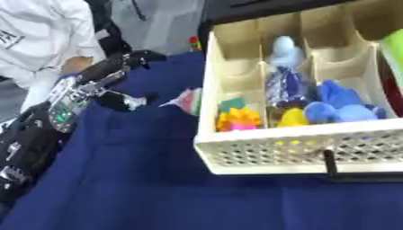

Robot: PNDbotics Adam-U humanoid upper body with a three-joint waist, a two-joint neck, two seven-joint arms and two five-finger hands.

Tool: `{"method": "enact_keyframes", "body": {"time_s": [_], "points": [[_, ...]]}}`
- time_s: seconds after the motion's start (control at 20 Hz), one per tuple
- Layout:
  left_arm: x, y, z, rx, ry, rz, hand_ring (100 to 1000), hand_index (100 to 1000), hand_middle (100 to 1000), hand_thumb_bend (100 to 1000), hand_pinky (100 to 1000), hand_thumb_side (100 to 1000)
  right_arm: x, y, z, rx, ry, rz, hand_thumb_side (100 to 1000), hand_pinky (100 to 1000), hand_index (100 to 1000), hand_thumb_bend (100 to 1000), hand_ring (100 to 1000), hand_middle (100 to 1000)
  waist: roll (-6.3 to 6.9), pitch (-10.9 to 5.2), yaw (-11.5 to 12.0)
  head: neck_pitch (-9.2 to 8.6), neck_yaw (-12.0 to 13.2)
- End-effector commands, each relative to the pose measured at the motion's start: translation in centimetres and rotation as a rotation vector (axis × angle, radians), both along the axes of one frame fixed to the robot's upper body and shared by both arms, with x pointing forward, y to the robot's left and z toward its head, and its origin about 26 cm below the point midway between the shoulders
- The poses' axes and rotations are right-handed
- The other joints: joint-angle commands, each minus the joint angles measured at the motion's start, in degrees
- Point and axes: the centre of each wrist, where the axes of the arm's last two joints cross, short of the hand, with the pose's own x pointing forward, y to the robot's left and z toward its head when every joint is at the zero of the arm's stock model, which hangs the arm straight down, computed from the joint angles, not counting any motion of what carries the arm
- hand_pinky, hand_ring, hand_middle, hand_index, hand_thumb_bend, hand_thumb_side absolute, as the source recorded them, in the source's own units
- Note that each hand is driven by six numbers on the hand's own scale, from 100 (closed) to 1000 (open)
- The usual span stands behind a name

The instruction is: Pick up objects from table and place into drawer.

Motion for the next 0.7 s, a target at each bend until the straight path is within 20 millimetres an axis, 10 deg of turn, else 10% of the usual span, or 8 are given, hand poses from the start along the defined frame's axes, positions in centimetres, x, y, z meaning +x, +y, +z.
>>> {"method": "enact_keyframes", "body": {"time_s": [0.05, 0.7], "points": [[-0.78, 0.50, 2.35, 0.057, -0.051, 0.016, 892, 986, 858, 321, 722, 689, -0.84, -0.22, 1.06, 0.000, -0.175, 0.052, 1000, 625, 751, 100, 726, 649, -0.33, -0.95, -0.13, -1.04, 0.72], [-0.23, -0.34, 2.11, 0.096, -0.011, -0.029, 891, 981, 864, 296, 712, 753, -0.90, -0.48, 0.87, 0.014, -0.186, 0.062, 1000, 621, 747, 100, 726, 645, -0.28, 0.98, -0.56, -1.23, 0.54]]}}
